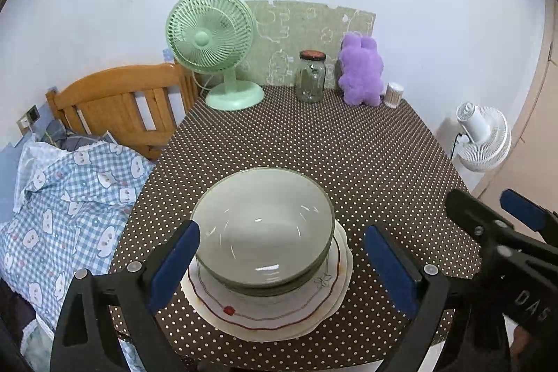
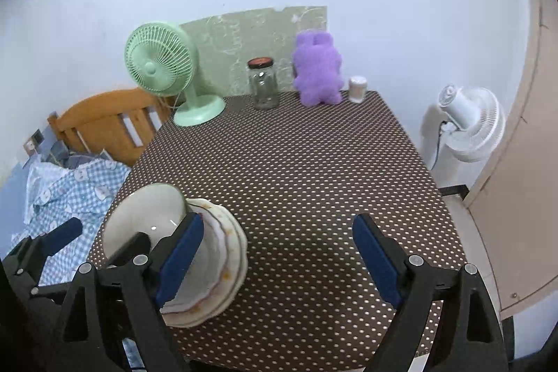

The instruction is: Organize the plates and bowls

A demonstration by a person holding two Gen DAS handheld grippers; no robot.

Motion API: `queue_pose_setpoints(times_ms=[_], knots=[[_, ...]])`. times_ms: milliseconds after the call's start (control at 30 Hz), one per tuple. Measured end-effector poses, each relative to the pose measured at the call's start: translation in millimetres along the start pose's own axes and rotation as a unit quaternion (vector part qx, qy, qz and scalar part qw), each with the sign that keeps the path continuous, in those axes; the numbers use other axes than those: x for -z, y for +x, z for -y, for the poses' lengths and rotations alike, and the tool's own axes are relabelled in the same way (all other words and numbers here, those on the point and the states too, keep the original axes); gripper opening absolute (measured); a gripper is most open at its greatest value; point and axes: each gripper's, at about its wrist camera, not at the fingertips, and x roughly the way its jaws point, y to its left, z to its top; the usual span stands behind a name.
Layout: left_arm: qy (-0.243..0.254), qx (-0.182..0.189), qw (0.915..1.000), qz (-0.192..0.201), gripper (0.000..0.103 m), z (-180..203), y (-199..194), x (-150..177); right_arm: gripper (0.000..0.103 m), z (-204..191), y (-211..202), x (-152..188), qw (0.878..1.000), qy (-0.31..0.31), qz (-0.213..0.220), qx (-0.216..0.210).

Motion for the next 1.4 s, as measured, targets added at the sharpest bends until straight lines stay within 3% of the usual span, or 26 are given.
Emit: queue_pose_setpoints(times_ms=[167, 367, 733, 1400], knots=[[-0.001, 0.001, 0.9994, 0.035, 0.098, 3, -13, 14, 0.095, 12, -15, 14, 1.000, 0.008, 0.024, 0.012], [0.005, 0.002, 0.9988, 0.048, 0.099, 9, -25, 28, 0.097, 20, -32, 33, 0.998, 0.001, 0.054, 0.025], [-0.004, 0.007, 0.9986, 0.053, 0.102, 10, -32, 41, 0.097, 31, -39, 53, 0.998, 0.013, 0.048, 0.026], [-0.006, 0.010, 0.9988, 0.047, 0.102, 11, -38, 43, 0.097, 37, -46, 57, 0.998, 0.017, 0.046, 0.028]])
